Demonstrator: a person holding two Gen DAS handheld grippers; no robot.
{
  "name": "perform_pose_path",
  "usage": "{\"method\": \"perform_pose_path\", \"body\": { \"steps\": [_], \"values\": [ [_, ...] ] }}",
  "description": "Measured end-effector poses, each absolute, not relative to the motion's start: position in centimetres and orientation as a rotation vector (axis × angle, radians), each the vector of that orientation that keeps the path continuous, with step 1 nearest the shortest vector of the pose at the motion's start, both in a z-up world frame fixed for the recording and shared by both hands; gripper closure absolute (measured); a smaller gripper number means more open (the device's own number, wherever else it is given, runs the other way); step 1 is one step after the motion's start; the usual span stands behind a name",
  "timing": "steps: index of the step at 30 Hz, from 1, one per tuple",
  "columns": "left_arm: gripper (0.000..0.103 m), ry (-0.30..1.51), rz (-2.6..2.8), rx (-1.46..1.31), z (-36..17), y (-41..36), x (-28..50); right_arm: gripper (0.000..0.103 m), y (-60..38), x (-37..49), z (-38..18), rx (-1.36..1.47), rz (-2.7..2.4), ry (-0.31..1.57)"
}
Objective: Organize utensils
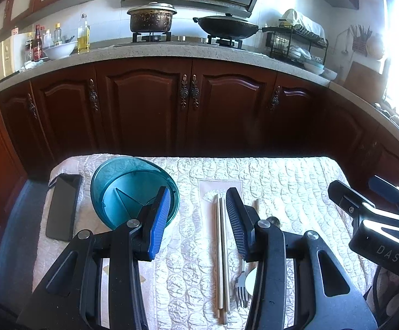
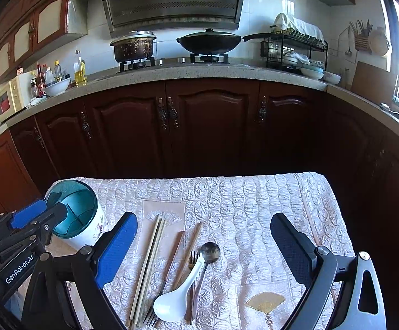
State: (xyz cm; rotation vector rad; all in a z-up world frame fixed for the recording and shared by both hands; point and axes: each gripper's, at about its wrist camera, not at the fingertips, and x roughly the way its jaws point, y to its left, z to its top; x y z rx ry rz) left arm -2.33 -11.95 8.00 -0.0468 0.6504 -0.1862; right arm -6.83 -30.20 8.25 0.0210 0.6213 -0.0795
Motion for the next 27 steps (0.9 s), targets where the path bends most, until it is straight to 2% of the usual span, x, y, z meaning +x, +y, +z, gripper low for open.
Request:
{"method": "perform_pose_path", "body": {
  "steps": [27],
  "values": [
    [0.061,0.680,-0.195,-0.058,7.13,-12.04,-1.80,0.006,-30.17,-5.96,7.36,0.013,-0.089,0.645]
  ]
}}
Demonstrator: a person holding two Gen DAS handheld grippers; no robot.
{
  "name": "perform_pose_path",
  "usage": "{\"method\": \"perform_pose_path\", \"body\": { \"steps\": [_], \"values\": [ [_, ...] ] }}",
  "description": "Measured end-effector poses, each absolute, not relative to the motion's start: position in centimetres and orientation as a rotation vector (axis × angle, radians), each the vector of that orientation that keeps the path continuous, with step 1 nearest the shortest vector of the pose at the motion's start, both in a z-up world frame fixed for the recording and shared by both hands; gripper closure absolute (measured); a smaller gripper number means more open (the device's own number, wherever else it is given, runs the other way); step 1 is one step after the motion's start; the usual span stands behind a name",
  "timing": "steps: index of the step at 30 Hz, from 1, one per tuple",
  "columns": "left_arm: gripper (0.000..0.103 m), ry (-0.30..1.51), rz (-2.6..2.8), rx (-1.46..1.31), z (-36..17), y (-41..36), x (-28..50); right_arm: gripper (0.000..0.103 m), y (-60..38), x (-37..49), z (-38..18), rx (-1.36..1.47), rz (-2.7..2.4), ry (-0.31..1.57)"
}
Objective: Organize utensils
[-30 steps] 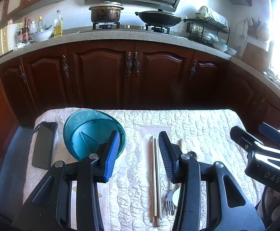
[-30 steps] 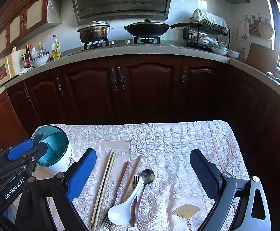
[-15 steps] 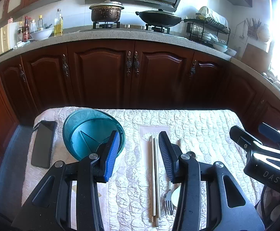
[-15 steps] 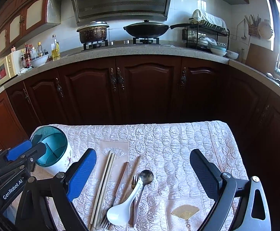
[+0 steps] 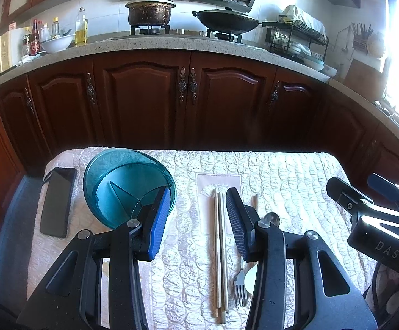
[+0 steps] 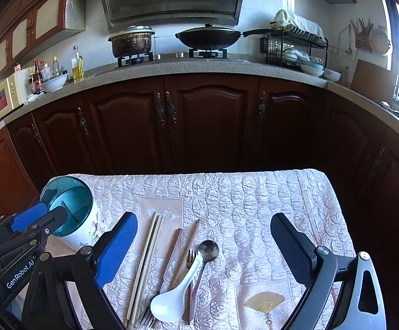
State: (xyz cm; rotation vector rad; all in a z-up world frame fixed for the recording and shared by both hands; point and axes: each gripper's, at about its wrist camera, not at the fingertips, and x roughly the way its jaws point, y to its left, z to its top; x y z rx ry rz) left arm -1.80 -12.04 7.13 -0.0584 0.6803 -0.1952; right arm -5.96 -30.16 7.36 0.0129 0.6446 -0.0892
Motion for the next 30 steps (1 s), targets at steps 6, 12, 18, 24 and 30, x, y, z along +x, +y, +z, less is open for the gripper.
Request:
{"method": "perform_pose_path", "body": {
  "steps": [6,12,18,24,30],
  "values": [
    [0.061,0.688,-0.195,-0.061,6.8,-12.2,-1.7,0.006,-30.4,-5.8,7.1,0.013,-0.092,0.647],
    [0.061,0.698,-0.205,-0.066,6.6,-12.3,-1.5,0.006,-30.5,-5.8,6.8,0.014,-0.093,0.652],
    [0.061,0.703,-0.207,-0.067,6.4,-12.3,-1.6,0.006,-30.7,-5.8,6.6,0.014,-0.095,0.656],
    [0.061,0.702,-0.206,-0.065,6.4,-12.3,-1.7,0.006,-30.8,-5.6,6.4,0.015,-0.093,0.659],
    [0.061,0.706,-0.207,-0.056,6.2,-12.6,-1.8,0.006,-30.8,-5.6,6.2,0.013,-0.091,0.665]
  ]
}}
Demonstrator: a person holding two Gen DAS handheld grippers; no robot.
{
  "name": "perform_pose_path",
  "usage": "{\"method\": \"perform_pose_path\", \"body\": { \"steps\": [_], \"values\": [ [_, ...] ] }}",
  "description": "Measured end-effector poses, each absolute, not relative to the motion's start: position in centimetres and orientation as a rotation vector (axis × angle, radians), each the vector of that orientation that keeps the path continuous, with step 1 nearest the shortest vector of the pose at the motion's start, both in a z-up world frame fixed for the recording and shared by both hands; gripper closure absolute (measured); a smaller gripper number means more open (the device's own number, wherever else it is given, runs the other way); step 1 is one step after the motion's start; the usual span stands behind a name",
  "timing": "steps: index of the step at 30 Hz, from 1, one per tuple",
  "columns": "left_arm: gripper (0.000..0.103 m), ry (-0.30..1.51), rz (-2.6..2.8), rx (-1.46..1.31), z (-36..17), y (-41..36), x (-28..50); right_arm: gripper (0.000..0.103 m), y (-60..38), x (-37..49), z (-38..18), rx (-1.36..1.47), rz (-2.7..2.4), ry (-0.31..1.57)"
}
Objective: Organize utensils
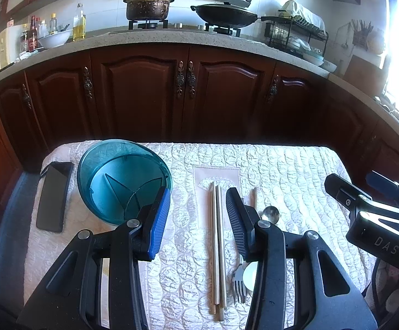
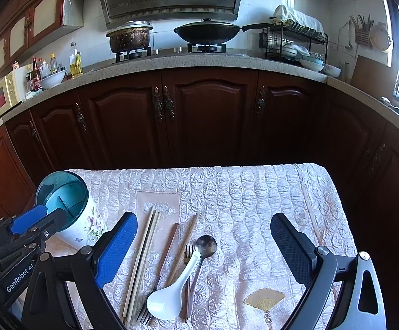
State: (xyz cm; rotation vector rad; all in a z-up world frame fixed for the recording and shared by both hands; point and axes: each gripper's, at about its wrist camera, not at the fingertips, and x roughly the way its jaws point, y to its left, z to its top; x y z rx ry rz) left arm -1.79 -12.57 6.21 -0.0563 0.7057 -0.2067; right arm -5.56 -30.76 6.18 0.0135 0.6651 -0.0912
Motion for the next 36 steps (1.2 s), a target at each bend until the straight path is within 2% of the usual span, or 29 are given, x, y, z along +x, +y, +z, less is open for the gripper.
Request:
{"method": "perform_pose_path", "body": {
  "steps": [36],
  "values": [
    [0.061,0.760,-0.209,-0.050,4.6,-13.0,-0.6,0.006,-32.4,-4.7,4.0,0.039,-0.092,0.731]
  ]
}}
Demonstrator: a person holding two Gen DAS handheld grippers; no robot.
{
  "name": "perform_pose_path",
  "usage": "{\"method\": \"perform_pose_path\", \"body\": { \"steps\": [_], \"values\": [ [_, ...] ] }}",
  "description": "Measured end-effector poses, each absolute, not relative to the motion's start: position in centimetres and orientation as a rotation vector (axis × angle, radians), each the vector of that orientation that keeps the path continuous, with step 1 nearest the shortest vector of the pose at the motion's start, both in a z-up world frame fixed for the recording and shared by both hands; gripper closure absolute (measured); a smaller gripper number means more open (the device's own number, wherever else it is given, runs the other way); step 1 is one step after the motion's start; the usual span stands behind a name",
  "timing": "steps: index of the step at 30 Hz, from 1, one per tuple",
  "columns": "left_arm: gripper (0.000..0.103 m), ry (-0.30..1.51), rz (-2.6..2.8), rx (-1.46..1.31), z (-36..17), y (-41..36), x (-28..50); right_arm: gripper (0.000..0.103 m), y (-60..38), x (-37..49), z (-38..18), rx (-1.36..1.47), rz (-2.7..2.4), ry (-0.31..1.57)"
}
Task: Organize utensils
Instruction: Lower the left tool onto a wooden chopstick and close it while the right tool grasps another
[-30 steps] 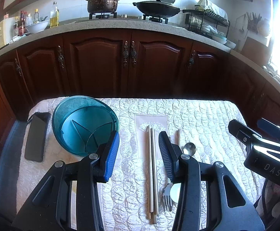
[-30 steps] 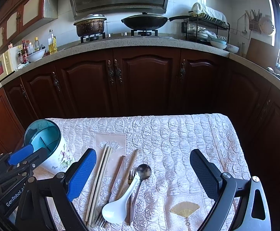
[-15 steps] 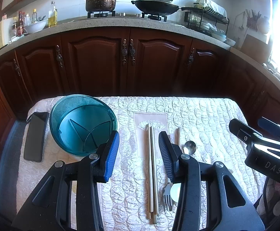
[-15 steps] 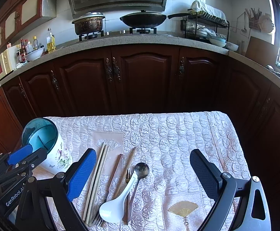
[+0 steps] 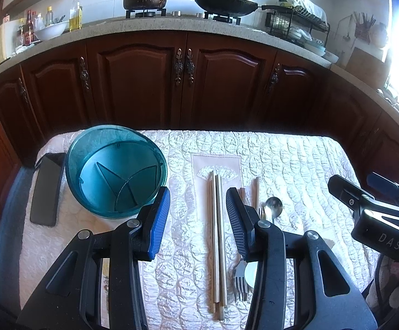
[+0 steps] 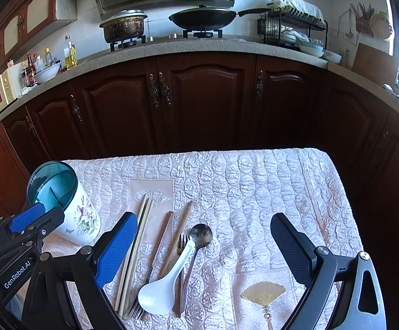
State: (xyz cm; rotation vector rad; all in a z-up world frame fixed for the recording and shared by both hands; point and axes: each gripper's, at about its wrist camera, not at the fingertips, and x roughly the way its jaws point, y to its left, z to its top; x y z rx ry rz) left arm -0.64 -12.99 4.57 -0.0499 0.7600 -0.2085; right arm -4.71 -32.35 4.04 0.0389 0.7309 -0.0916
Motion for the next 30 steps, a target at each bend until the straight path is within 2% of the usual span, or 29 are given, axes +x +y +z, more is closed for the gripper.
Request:
{"method": "perform_pose_path", "body": {
  "steps": [9,17,19,23,29,30],
  "values": [
    [0.061,0.784,-0.206,-0.049,3.2,-13.0,-0.1,0.006,-32.9,-4.2,2.8,0.045,-0.096,0.760],
    [0.061,0.874,-0.235,-0.059,0.3,-12.4,0.5,0.007,-34.7,-3.1,-0.1,0.079,-0.056,0.826],
    [0.061,0.914,-0.255,-0.080,-0.9,-12.4,0.8,0.016,-35.2,-2.6,-1.4,0.098,-0.004,0.857],
    [0.062,0.954,-0.285,-0.063,-2.8,-13.3,1.1,0.053,-36.3,-1.4,-4.5,0.153,0.050,0.933],
    [0.064,0.997,-0.314,-0.060,-5.3,-14.8,2.1,0.061,-36.9,0.1,-7.5,0.246,0.111,0.997],
    [0.067,1.009,-0.308,-0.056,-5.8,-15.0,2.5,0.062,-36.9,0.4,-7.8,0.253,0.121,0.999]
  ]
}}
